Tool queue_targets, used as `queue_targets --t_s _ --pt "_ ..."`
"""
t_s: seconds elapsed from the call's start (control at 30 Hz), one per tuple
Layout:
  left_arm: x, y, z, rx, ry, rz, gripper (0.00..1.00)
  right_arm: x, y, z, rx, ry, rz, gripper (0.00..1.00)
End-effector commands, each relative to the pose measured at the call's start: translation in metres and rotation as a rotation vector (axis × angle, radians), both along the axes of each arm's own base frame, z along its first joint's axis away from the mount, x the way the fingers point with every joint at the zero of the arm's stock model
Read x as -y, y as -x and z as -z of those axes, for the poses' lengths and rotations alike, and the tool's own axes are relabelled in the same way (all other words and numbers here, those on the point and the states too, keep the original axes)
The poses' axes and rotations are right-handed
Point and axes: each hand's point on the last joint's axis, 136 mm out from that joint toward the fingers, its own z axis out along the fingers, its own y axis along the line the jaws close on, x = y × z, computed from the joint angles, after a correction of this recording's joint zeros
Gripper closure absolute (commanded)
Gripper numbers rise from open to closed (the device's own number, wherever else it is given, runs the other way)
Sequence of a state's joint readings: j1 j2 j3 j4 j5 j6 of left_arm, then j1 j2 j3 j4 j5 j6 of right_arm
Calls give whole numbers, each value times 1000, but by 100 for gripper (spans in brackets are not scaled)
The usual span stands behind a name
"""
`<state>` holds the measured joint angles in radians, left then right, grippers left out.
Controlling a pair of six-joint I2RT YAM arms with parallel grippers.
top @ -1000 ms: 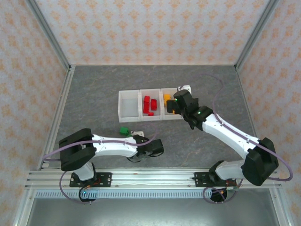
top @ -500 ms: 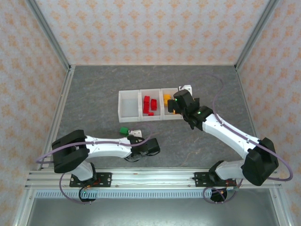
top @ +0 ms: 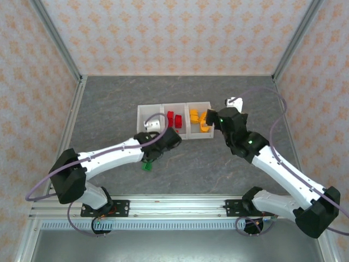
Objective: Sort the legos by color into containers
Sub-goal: Pick up the lego from the middle-left of the table, then place the lego in the container.
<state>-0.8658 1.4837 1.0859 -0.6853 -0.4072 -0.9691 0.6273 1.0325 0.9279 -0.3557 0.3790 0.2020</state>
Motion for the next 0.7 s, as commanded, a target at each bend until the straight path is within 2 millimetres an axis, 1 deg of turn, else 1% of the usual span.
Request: queue_targets --t_s 0.0,0.2,0.33,0.5,0.6,0.67 --pt "-15 -28 -17 5 -137 64 78 15 6 16 -32 43 54 0" --pt "-40 -66 -27 -11 -183 45 76 24 15 26 -49 57 67 0" --pt "-51 -84 -24 -22 -152 25 75 24 16 27 -46 49 65 0" --pt "-48 -101 -14 -33 -132 68 75 21 16 26 -46 45 51 0" --pt "-44 -107 -3 -51 -120 93 73 19 16 25 -43 39 39 0" --pt "-43 -112 9 -75 -117 101 73 19 15 25 -41 37 38 0"
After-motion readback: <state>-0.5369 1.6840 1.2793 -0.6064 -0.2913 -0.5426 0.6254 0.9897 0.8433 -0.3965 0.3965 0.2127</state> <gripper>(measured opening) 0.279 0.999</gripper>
